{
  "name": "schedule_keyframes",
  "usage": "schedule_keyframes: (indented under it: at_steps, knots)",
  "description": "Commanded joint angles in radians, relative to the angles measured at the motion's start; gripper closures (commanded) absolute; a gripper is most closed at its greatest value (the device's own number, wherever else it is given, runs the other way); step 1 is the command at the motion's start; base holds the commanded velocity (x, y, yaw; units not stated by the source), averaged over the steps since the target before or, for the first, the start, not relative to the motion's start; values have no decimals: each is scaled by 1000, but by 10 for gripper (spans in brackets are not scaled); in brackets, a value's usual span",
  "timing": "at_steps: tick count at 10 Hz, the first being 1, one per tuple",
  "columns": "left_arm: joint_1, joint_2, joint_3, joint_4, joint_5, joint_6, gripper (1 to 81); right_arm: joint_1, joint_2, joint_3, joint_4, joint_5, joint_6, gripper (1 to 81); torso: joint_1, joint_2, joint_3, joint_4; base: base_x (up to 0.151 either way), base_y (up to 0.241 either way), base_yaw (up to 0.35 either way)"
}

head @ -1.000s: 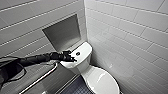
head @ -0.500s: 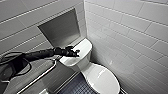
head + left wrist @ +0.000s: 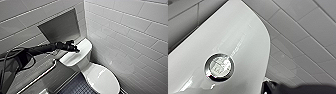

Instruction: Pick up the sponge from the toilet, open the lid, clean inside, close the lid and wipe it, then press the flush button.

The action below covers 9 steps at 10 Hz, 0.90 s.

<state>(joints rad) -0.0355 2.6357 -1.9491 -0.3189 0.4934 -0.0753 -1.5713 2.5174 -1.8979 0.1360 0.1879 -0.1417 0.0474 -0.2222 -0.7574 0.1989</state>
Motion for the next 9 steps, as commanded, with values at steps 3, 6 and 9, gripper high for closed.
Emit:
schedule_keyframes:
  at_steps: [3,6,9]
  knots:
    - [-204,61,-135,40,45,6,811,-34,-10,33,7,-84,-1,811,0,0,0,0,0,0,0]
    - [-241,70,-172,87,82,6,811,-42,-15,31,11,-61,-1,811,0,0,-1,0,0,0,0]
    - [-257,73,-240,143,109,6,811,-48,-16,33,8,-56,-1,811,0,0,-1,0,0,0,0]
